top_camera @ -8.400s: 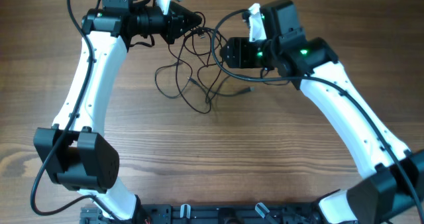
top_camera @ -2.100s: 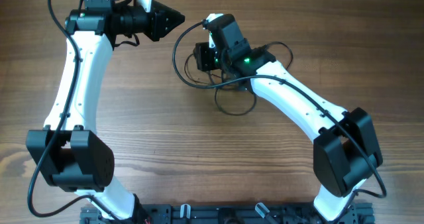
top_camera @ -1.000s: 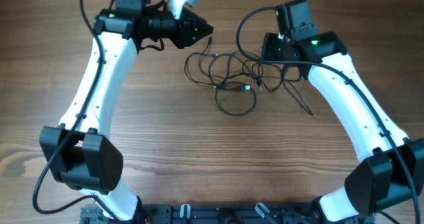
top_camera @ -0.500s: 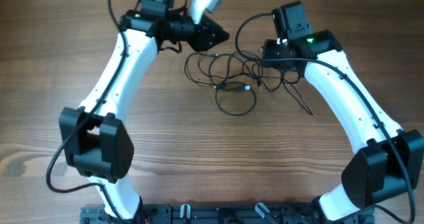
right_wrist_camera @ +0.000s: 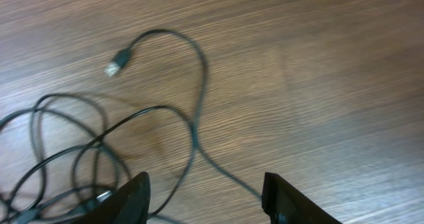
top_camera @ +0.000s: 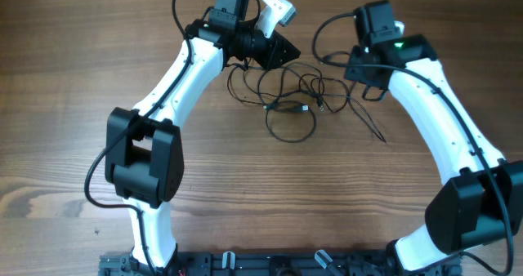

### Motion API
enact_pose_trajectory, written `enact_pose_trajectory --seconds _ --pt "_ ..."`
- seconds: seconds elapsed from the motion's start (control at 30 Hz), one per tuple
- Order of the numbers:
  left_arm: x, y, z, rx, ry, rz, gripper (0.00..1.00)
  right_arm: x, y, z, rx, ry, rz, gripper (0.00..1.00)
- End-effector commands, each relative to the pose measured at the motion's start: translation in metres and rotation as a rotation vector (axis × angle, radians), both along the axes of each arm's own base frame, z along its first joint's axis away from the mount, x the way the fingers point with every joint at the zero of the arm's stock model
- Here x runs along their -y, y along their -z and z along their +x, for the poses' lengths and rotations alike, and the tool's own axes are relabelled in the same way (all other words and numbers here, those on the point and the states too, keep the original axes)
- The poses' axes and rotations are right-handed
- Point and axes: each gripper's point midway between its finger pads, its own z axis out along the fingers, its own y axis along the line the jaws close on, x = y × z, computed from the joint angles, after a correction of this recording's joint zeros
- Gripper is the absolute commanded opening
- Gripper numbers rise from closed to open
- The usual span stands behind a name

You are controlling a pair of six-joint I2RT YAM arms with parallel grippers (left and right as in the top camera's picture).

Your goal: Untangle cables

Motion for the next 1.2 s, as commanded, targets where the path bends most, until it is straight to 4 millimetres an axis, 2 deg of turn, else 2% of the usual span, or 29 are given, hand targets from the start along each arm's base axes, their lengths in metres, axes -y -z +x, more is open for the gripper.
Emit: enact_pose_trajectory --seconds 0.0,0.1,0.33,0.5,0.67,0.83,1.17 --pt "0.001 0.02 0.005 -0.043 -0.027 0.023 0.33 0.011 0.004 0.001 -0.006 0.041 -0.017 0.57" --pt "0.006 0.028 0.003 -0.066 -0.023 0.027 0.33 0.011 0.004 0.001 -0.004 0.041 -0.016 0.57" --pt "0.032 0.03 -0.015 -0.065 0.035 0.029 0.33 0.006 0.004 0.003 0.002 0.032 0.011 0.57" --pt "0.047 0.038 -0.026 -0.079 0.069 0.038 0.32 0.006 0.004 0.003 0.002 0.04 0.014 0.57" --pt "0.048 0.054 -0.027 -0.109 0.071 0.051 0.29 0.006 0.004 0.003 0.003 0.042 0.015 0.57" --pt "0.041 0.068 -0.02 -0.103 0.026 0.108 0.27 0.006 0.004 0.003 0.004 0.042 0.015 0.57" --pt "0.032 0.074 -0.011 -0.081 -0.019 0.161 0.28 0.006 0.003 0.004 0.007 0.041 0.016 0.57"
